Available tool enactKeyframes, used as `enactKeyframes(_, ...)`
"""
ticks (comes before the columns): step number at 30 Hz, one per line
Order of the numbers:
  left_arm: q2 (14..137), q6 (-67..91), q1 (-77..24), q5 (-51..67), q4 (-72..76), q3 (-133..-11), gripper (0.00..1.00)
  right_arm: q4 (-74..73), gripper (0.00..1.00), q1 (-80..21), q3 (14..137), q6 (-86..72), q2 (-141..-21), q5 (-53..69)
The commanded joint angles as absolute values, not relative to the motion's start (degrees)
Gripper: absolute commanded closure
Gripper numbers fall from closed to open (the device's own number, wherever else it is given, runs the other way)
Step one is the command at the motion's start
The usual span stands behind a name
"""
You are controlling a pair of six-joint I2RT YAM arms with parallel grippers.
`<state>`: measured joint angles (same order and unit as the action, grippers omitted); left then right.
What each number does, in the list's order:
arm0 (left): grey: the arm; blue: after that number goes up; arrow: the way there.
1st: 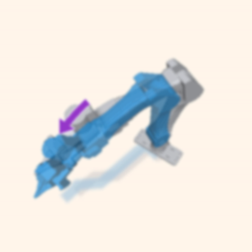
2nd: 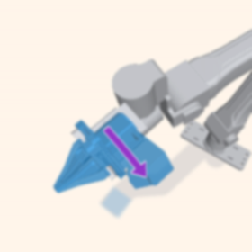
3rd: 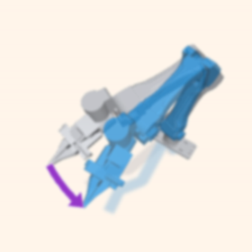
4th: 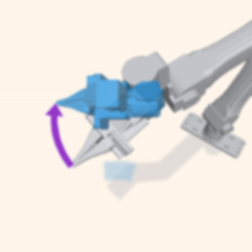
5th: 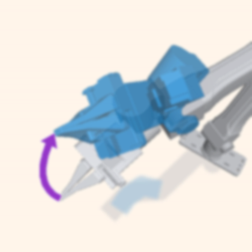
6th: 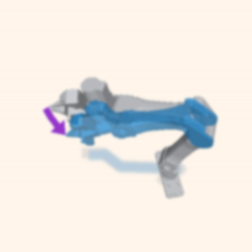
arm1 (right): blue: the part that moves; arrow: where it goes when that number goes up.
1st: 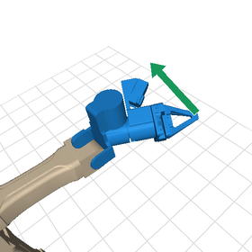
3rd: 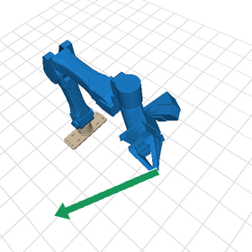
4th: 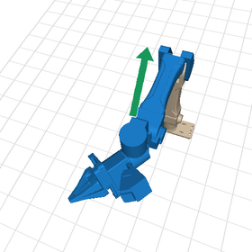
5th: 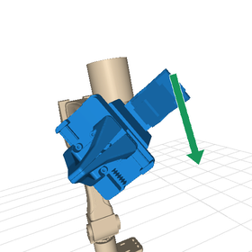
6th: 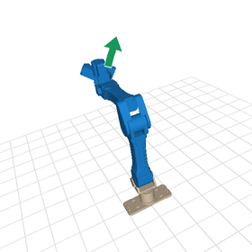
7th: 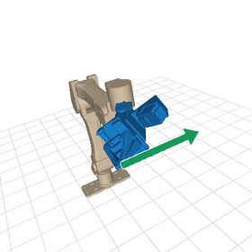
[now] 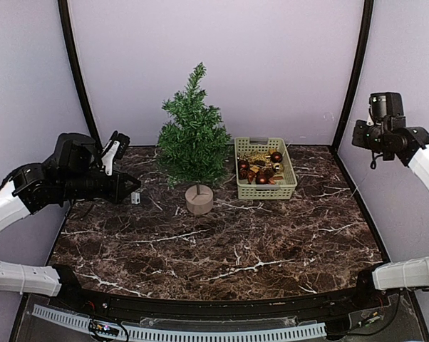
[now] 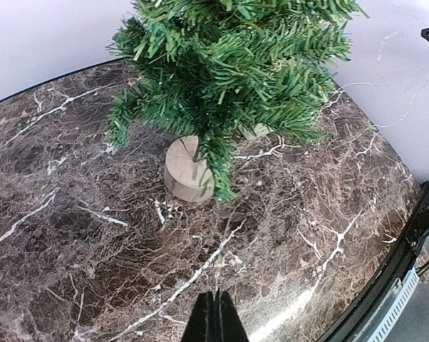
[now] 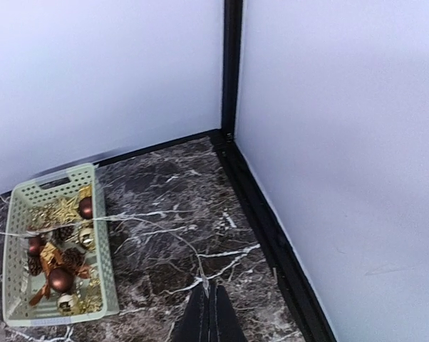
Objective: Decorate the small christmas tree
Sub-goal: Adjust the light string at the center of the board, then pick up the side of the string light at the center of the board.
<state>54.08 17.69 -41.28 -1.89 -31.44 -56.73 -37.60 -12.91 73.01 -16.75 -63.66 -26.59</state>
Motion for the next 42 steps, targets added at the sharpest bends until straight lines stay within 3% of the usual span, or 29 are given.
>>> enactKeyframes(1,52.8,12.7,-41.2,2.1,-32.4,-57.3,1.00,-39.1,1.00,-9.0,76.8,-17.4,-63.2,-31.1)
enactKeyframes(7,54.1,7.4,-41.2,13.0,-31.6,-57.5,1.00,-40.9,1.00,-8.3,72.8,-19.6,-62.1,-37.7)
enactKeyframes(13,59.1,4.9,-41.2,23.1,-27.6,-56.5,1.00,-35.9,1.00,-8.3,54.1,-28.2,-61.0,-26.8)
enactKeyframes(16,60.2,4.5,-41.2,26.6,-24.9,-56.0,1.00,-33.2,0.93,-8.3,46.1,-31.2,-61.1,-24.1)
enactKeyframes(18,61.0,4.4,-41.2,28.0,-24.4,-56.0,1.00,-33.9,0.76,-8.3,45.7,-31.3,-61.1,-24.0)
enactKeyframes(22,61.9,4.1,-41.2,29.9,-24.4,-55.8,1.00,-38.4,0.30,-8.3,50.2,-28.6,-58.6,-23.1)
enactKeyframes(27,62.7,4.2,-41.2,31.5,-23.0,-55.5,1.00,-41.7,0.09,-8.3,57.7,-22.3,-54.8,-10.6)
enactKeyframes(30,63.3,4.2,-41.2,31.9,-22.7,-55.9,1.00,-45.2,0.06,-8.3,62.8,-18.7,-55.4,-2.9)
enactKeyframes(36,63.7,4.5,-41.2,33.4,-20.8,-55.8,1.00,-31.7,0.07,-13.1,60.2,-15.5,-52.6,34.3)
enactKeyframes(42,65.3,5.1,-41.2,36.8,-21.1,-57.1,1.00,-6.0,0.08,-33.9,53.5,-22.8,-55.2,34.8)
